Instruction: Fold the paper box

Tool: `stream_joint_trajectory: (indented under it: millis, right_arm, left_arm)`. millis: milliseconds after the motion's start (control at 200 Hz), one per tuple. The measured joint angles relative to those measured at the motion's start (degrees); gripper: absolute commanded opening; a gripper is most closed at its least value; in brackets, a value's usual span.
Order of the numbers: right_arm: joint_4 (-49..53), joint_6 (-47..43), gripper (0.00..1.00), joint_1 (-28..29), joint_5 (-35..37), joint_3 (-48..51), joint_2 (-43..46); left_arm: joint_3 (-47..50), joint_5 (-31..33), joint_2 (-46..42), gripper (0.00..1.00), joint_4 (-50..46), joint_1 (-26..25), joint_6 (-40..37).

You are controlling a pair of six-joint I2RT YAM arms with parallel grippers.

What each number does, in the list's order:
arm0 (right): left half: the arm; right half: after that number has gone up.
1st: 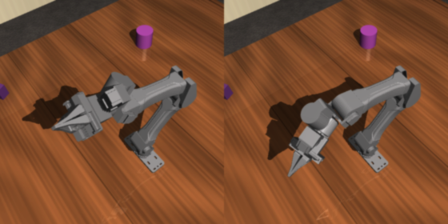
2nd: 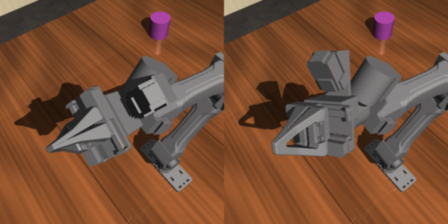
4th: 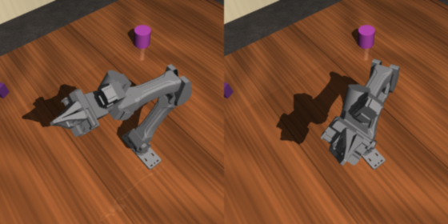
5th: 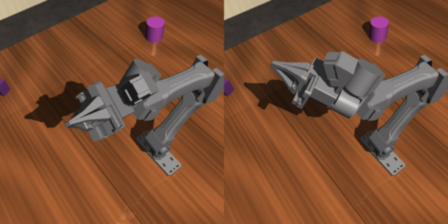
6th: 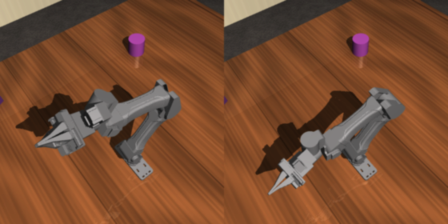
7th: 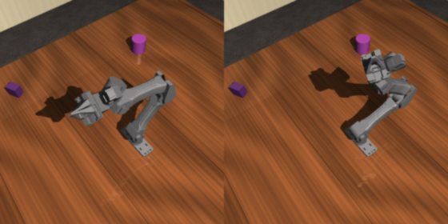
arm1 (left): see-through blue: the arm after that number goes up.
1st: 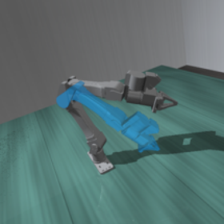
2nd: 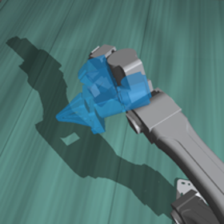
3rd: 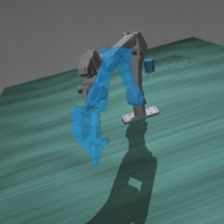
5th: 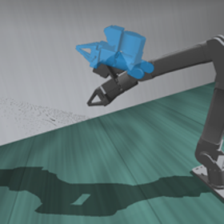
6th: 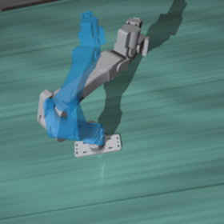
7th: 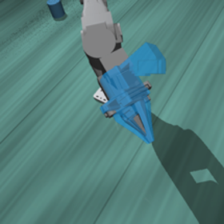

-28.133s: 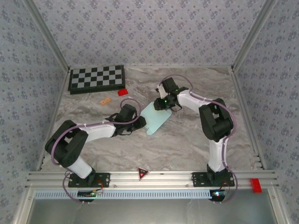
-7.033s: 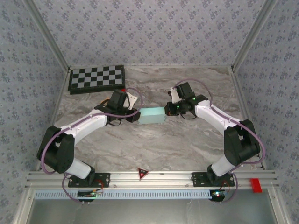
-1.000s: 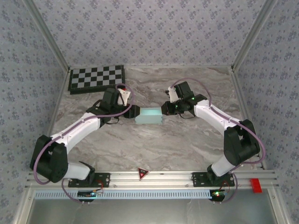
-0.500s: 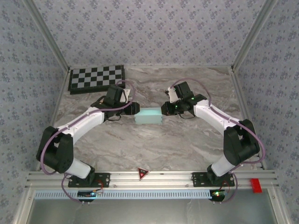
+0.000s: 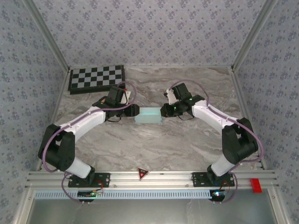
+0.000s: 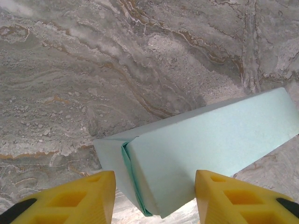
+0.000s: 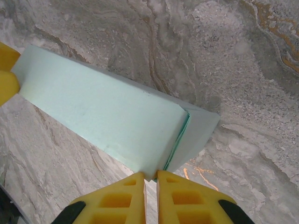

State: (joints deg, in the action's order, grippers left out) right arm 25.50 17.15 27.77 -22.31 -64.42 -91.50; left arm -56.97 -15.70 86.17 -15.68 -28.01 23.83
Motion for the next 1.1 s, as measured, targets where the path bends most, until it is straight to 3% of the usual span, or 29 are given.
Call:
stream_joint_trajectory:
  millis: [1099]
  right_arm:
    - [0.81,-0.02,0.15,0.79,4.28,-2.80,-2.56]
  left_arm:
    - [2.38,0.55,-0.31,0.41,2.10,-0.11,0.24]
